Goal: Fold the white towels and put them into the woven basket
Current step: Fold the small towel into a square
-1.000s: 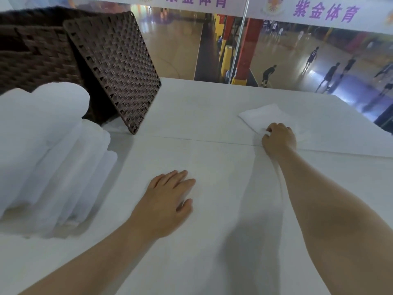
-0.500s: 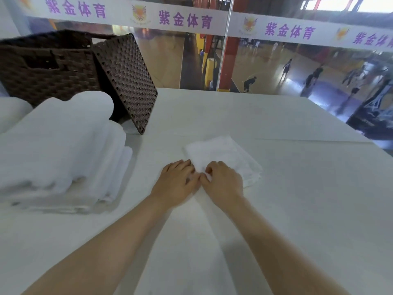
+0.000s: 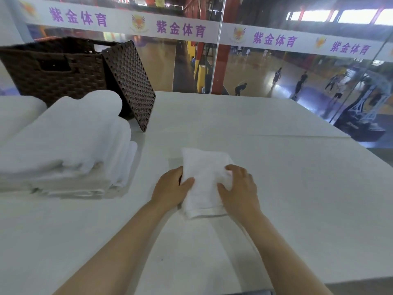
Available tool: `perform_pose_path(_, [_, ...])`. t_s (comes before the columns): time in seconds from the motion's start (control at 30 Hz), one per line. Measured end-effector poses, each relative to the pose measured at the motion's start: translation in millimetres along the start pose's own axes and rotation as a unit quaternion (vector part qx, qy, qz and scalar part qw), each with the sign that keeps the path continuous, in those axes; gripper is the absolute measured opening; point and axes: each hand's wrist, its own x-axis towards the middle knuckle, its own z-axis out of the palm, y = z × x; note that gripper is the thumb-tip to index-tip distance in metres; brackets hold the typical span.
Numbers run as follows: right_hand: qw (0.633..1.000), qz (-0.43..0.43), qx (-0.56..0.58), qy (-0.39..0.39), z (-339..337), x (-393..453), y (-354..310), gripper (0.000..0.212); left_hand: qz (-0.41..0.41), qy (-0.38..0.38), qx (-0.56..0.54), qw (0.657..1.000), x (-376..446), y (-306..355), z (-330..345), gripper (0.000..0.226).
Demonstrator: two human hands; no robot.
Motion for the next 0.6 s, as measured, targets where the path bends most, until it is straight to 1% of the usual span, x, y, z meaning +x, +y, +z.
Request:
perform_pose_path(0.07, [0.996,0.077,-0.016,-0.045,-4.2,1.0,10.1,0.077,-0.038,-0.007,-0.054,0.998,-7.5,1.8,-2.1,0.033])
perform_pose_path(0.1, [0.993,0.1,-0.017,-0.068,-5.2,0.8,12.4,0.084,-0.047,-0.009,-0.082,0.996,-11.1,3.4,-3.3,0.037])
perform_pose_path(0.13, [0.991,0.105,-0.031,-0.082,-5.4,0.3,12.4,0.086,-0.049,-0.009,-0.105,0.993,-15.1,5.3,-4.6,0.04])
perform_pose_path(0.23, [0.988,0.11,-0.038,-0.098,-6.3,1.5,8.3,0.079,-0.042,-0.019,-0.164,0.985,-27.6,10.9,-7.4,0.047])
perform_pose_path(0.3, [0.982,0.138,-0.028,-0.124,-8.5,6.1,6.3,0.073,-0.029,-0.04,-0.19,0.981,-37.1,13.8,-6.9,0.06])
perform_pose_path(0.4, [0.975,0.145,-0.049,-0.16,-12.8,13.3,6.1,0.052,-0.009,-0.058,-0.199,0.978,-51.6,18.2,0.7,0.085])
perform_pose_path(0.47, [0.972,0.144,-0.052,-0.177,-12.5,11.7,2.1,0.048,-0.012,-0.046,-0.19,0.981,-57.7,21.9,5.1,0.091])
perform_pose_path(0.53, [0.977,0.115,-0.08,-0.161,-9.0,4.8,-3.9,0.045,-0.012,-0.019,-0.168,0.986,-63.5,27.0,6.0,0.09])
perform_pose_path(0.6, [0.985,0.086,-0.094,-0.119,-5.0,-4.3,-10.3,0.037,0.006,0.005,-0.13,0.992,-67.3,29.8,6.2,0.088])
